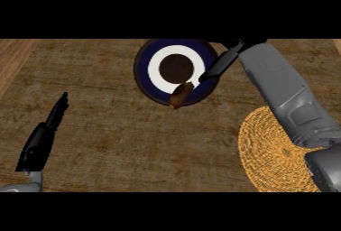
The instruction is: Pick the sweet potato from the placemat and place it in the plate
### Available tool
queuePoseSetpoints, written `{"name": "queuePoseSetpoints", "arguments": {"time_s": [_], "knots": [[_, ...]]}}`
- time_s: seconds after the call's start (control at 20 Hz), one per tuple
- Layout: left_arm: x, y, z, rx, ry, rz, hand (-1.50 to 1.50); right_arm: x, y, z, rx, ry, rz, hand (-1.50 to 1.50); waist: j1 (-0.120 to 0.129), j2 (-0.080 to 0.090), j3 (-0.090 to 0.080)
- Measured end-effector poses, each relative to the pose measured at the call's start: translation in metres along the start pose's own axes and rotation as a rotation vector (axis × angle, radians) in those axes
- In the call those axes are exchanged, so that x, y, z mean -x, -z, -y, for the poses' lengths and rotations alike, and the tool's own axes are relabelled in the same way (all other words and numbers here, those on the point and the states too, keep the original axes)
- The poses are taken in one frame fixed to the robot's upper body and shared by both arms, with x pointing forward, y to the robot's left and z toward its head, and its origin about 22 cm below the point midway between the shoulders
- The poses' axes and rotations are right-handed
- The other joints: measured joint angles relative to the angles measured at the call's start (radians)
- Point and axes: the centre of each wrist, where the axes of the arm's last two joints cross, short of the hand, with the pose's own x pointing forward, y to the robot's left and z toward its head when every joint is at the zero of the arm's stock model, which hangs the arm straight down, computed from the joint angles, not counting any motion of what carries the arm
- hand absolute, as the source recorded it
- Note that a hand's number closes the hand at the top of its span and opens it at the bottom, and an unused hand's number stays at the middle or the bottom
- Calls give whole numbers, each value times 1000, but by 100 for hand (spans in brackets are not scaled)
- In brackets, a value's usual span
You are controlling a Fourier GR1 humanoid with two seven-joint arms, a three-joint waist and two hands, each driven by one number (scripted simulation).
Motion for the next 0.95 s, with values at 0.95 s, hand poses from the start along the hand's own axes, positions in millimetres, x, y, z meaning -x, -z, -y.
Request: {"name": "queuePoseSetpoints", "arguments": {"time_s": [0.95], "knots": [[-16,11,5,28,-3,82,0,-15,-62,71,204,153,20,-150,62,48,8]]}}
